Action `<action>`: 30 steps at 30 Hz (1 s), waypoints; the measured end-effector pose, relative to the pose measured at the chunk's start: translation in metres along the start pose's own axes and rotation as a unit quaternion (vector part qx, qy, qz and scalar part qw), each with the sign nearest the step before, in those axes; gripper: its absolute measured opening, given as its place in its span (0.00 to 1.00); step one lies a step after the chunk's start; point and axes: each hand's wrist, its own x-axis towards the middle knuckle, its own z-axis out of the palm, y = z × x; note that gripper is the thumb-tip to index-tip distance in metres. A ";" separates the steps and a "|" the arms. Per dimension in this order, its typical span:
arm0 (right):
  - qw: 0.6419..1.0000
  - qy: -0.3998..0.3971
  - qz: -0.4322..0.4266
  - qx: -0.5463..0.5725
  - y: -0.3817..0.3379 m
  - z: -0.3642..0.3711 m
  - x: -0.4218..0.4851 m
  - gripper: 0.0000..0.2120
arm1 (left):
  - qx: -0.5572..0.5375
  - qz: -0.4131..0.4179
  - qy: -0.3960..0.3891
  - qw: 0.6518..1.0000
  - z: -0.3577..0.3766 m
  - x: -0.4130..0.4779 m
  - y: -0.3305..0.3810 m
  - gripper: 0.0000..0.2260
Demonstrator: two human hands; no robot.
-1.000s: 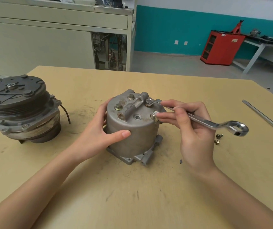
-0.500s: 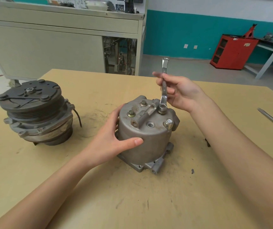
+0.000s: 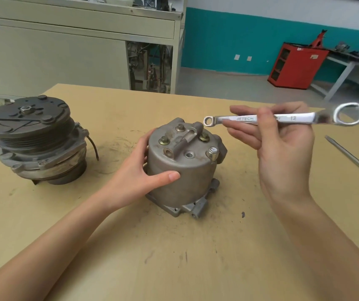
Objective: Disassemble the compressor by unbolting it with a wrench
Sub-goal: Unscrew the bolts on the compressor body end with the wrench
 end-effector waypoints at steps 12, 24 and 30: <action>0.999 0.013 0.049 -0.005 0.009 -0.008 -0.027 0.07 | -0.003 0.002 0.000 1.000 0.000 -0.001 0.002 0.42; 0.999 -0.007 0.030 0.009 0.037 -0.029 -0.019 0.08 | -0.005 0.001 -0.001 1.000 0.000 -0.001 0.000 0.40; 0.914 -0.065 0.368 0.156 0.051 -0.017 0.085 0.10 | 0.002 0.002 -0.004 1.000 0.000 -0.001 0.002 0.38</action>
